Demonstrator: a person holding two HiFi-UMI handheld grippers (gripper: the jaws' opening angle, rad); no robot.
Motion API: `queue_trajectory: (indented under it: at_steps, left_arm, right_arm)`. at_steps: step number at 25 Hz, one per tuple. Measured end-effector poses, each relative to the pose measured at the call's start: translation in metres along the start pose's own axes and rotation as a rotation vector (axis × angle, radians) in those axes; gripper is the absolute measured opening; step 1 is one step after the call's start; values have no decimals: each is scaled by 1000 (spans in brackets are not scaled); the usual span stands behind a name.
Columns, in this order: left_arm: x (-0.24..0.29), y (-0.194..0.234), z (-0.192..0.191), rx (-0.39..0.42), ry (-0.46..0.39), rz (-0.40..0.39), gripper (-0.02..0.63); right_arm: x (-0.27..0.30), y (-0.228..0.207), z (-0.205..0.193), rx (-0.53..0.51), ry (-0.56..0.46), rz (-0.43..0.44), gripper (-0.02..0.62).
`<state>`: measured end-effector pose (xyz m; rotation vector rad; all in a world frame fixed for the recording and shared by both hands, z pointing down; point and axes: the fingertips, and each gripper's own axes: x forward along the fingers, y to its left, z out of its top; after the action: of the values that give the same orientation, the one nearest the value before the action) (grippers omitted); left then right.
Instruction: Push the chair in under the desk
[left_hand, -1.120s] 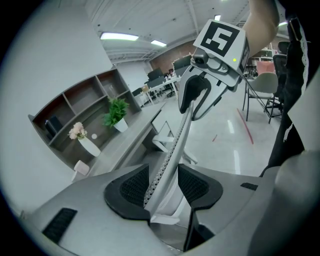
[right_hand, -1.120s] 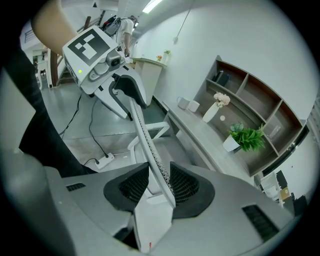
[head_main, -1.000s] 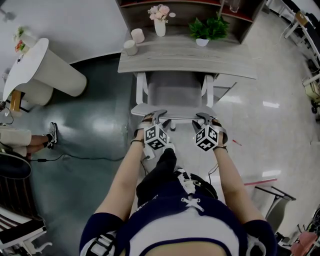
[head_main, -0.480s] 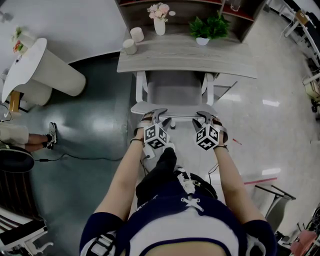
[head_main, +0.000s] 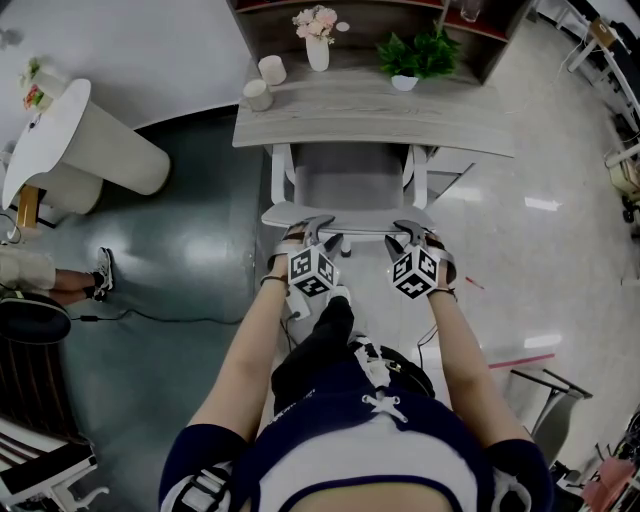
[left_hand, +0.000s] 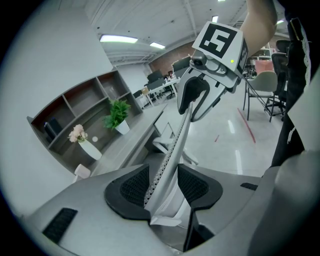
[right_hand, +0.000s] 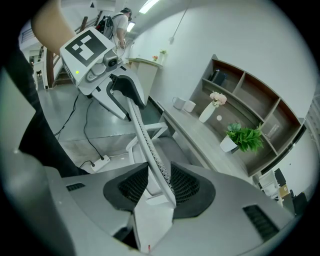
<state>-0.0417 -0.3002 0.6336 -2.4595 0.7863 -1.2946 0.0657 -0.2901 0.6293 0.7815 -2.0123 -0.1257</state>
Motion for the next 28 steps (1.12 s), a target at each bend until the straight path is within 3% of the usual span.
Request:
queue_trajectory:
  at_steps: [15,28]
  left_arm:
    - [5,7,0,4,-3,-30,175]
    - [9,18,1,25,-33,-11,172]
  right_arm:
    - [7,-9,2,14,24,2,123]
    - [14,-17,6,27,36,-9,126]
